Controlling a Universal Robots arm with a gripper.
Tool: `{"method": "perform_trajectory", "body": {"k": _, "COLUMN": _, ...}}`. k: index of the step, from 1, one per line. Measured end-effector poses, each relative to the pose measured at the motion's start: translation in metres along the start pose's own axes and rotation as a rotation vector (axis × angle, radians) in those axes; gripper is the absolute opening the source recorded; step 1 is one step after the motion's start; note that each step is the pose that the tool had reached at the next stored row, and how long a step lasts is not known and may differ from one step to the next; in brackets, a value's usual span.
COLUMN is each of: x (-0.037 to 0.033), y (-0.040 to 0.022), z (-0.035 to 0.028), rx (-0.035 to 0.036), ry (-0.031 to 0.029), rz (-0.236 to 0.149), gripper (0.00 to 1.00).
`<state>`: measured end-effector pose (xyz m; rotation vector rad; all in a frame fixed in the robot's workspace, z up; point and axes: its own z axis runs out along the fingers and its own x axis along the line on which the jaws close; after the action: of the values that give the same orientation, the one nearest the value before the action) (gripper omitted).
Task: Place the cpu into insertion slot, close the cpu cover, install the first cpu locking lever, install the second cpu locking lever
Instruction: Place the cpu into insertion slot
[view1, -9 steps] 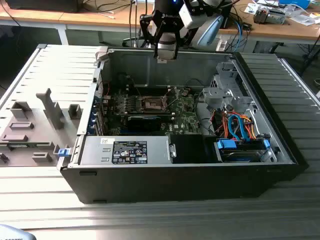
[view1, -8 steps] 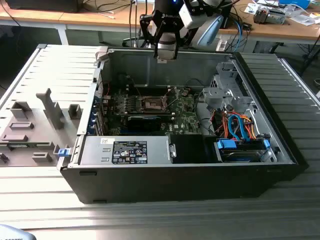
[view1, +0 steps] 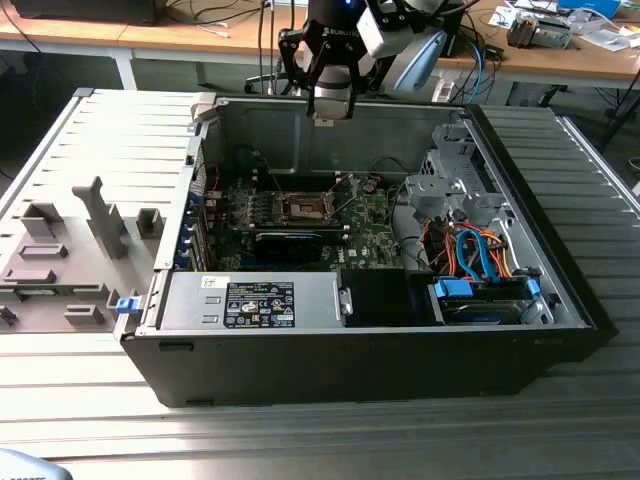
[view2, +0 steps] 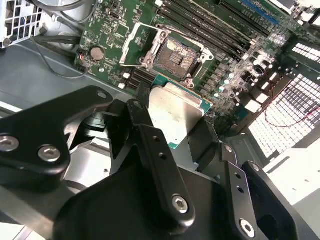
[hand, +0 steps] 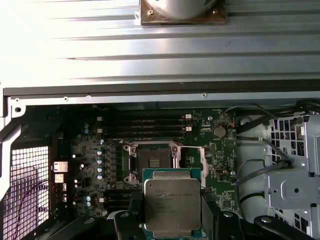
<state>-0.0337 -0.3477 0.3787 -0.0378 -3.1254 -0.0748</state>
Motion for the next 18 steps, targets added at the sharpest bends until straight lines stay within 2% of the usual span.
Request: {"method": "perform_trajectory", "body": {"k": 18, "x": 0.0008, "y": -0.0009, "z": 0.0064, "rx": 0.0002, "ry": 0.0001, "rz": 0.000, "gripper": 0.55}}
